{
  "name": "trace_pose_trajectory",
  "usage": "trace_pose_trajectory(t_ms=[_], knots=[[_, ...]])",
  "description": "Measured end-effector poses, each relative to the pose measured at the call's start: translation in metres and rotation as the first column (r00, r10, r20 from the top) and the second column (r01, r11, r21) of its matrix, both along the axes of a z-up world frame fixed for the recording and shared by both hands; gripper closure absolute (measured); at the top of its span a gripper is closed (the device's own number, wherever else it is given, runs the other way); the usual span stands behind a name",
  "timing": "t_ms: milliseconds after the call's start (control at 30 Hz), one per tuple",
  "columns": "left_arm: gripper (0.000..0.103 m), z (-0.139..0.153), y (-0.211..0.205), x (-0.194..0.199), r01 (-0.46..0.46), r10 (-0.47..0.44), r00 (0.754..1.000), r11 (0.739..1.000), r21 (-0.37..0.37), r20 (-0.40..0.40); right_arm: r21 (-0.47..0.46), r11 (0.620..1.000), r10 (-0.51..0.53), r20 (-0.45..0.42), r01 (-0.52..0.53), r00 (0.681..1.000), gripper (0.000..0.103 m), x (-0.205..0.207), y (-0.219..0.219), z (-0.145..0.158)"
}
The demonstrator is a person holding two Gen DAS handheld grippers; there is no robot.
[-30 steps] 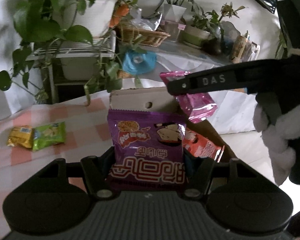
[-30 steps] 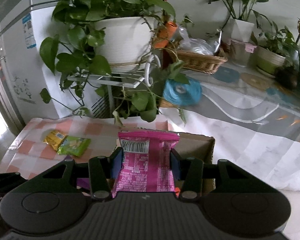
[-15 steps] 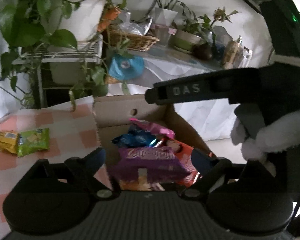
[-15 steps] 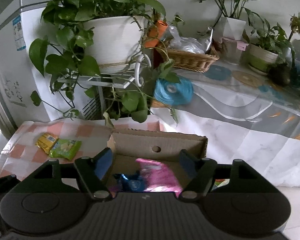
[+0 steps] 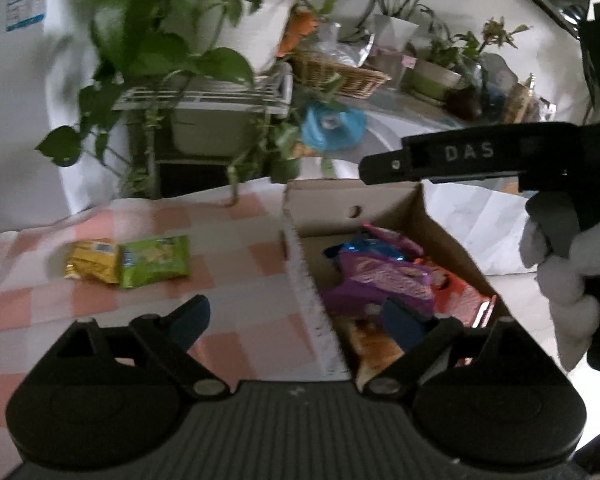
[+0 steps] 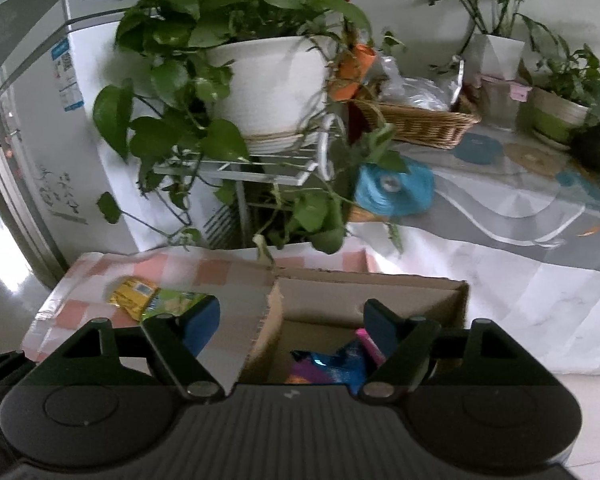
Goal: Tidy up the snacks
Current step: 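Lower both packets into the cardboard box and open both grippers, then move both grippers back over the small yellow and green packets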
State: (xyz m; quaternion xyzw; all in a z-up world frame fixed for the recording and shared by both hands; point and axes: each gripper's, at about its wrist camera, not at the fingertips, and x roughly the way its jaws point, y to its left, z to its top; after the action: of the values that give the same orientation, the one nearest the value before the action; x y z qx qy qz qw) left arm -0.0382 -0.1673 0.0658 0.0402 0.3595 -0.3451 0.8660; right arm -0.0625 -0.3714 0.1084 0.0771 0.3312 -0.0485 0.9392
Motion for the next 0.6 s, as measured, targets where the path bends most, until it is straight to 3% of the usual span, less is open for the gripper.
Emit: trace_pose_trajectory(t_ms=[600], knots=[[0.009, -0.008, 0.073, 0.032, -0.116, 0.117, 0.993, 0.985, 0.125, 0.005, 0.066, 0.991, 0.122, -0.027, -0.12, 0.992, 0.019, 0.039, 0.057, -0.009]])
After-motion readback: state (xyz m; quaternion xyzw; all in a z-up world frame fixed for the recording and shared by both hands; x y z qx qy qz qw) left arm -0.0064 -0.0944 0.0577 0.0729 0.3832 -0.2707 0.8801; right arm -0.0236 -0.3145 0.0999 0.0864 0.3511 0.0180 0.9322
